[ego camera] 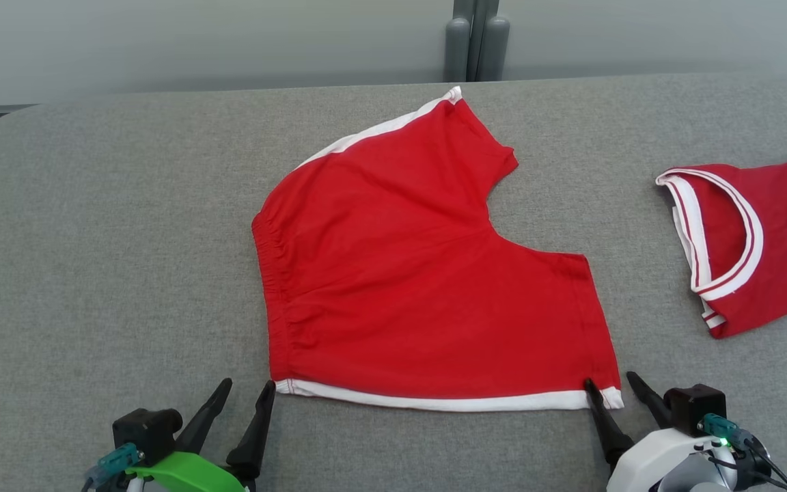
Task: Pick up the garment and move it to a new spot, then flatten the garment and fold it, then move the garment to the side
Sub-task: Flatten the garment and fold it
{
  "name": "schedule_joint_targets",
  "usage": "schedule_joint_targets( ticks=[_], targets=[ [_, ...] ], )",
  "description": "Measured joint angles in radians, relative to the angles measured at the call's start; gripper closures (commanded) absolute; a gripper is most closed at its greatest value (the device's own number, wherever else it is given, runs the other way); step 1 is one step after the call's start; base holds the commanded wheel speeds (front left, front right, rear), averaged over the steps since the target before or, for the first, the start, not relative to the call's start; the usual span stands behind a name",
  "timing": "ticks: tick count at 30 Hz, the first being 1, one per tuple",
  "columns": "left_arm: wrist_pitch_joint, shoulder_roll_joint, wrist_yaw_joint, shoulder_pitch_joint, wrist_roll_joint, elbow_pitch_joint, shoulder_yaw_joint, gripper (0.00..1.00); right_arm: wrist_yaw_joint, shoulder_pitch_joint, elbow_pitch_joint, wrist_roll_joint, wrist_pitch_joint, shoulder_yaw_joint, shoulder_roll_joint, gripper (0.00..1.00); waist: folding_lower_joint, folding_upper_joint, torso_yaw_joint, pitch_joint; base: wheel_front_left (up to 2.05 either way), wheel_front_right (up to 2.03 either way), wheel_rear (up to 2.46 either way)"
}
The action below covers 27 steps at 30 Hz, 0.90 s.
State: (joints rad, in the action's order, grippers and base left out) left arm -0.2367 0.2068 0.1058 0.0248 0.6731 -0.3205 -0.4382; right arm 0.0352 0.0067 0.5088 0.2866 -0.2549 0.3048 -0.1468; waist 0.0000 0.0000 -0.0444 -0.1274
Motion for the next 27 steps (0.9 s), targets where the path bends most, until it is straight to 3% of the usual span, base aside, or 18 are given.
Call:
schedule_joint_targets(
  ticks=[14, 19, 22, 26, 27],
  targets=[
    [0.023, -0.005, 0.01, 0.045, 0.009, -0.079, -0.054, 0.0, 0.025, -0.044, 0.056, 0.003, -0.014, 0.011, 0.018, 0.02, 0.0, 0.0, 0.023, -0.02, 0.0, 0.0, 0.0],
    [0.026, -0.008, 0.018, 0.078, 0.013, -0.108, -0.069, 0.0, 0.035, -0.067, 0.076, 0.004, -0.017, 0.021, 0.023, 0.27, 0.0, 0.0, 0.041, -0.03, 0.0, 0.0, 0.0],
    [0.025, -0.019, 0.018, 0.095, 0.018, -0.124, -0.083, 0.0, 0.039, -0.075, 0.081, 0.006, -0.017, 0.021, 0.024, 0.49, 0.0, 0.0, 0.045, -0.033, 0.0, 0.0, 0.0],
    [0.026, -0.025, 0.018, 0.101, 0.019, -0.15, -0.092, 0.0, 0.048, -0.079, 0.09, 0.006, -0.018, 0.034, 0.026, 0.52, 0.0001, 0.0, 0.048, -0.033, 0.0, 0.0, 0.0],
    [0.026, -0.024, 0.018, 0.101, 0.019, -0.156, -0.093, 0.05, 0.048, -0.079, 0.092, 0.006, -0.018, 0.036, 0.026, 0.51, 0.0001, 0.0, 0.049, -0.032, 0.0, 0.0, 0.0]
  ],
)
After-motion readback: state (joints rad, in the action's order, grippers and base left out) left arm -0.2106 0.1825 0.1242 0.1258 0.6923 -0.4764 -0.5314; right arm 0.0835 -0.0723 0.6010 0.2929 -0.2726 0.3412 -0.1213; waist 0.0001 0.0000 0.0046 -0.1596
